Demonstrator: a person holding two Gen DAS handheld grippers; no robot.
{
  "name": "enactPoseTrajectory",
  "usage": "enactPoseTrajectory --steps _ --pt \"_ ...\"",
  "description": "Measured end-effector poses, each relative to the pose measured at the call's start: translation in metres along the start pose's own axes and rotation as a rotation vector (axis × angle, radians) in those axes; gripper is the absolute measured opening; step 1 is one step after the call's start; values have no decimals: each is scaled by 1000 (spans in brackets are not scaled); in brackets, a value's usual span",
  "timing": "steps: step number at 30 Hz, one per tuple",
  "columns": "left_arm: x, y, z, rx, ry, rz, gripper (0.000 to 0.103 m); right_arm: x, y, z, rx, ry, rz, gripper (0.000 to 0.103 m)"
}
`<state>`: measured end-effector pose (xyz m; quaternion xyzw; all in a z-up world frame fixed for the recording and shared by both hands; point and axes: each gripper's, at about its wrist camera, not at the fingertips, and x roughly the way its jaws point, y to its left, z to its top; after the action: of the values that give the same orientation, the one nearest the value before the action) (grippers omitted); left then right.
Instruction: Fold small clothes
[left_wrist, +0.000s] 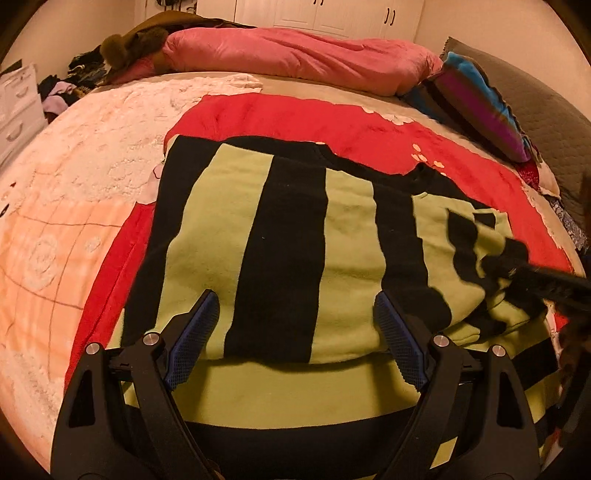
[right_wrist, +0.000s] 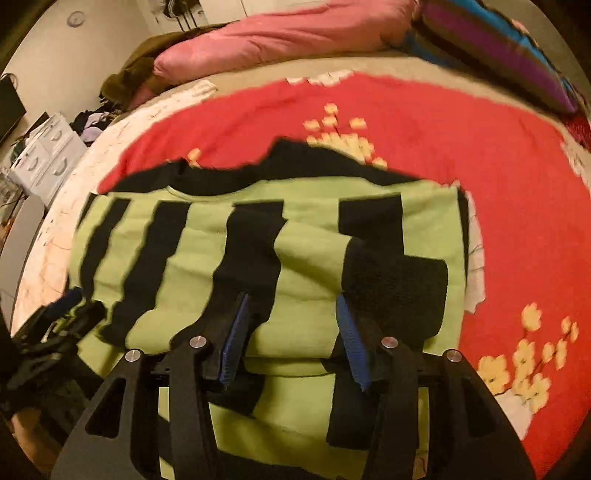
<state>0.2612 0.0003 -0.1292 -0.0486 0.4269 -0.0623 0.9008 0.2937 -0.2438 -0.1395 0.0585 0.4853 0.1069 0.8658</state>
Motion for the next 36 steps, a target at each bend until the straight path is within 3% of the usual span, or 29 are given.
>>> enactPoseTrajectory --steps 3,5,7,10,13,17,19,29,36 --pt "-3 4 0 -24 -12 -27 81 3 5 -5 -51 -17 -17 47" --pt "-8 6 2 -39 -35 -39 81 -4 2 -6 -19 -21 20 49" --pt "-15 6 4 -37 -64 -28 81 -14 -2 -5 25 -38 71 55" --pt "-26 6 7 -36 -109 -25 81 -32 1 -8 8 -68 65 65" --pt "-37 7 8 -31 -144 -4 89 -49 0 -11 24 -98 81 78" --pt "-51 10 7 -44 -180 16 93 -66 -4 -9 43 -129 92 81" --pt "-58 14 7 -67 -185 19 93 -75 -6 -8 57 -150 99 92" --pt "-99 21 4 -98 -260 107 94 -118 -11 -11 58 -205 110 96" --pt "-133 24 -12 -102 -268 158 94 -149 -13 -24 46 -228 121 96"
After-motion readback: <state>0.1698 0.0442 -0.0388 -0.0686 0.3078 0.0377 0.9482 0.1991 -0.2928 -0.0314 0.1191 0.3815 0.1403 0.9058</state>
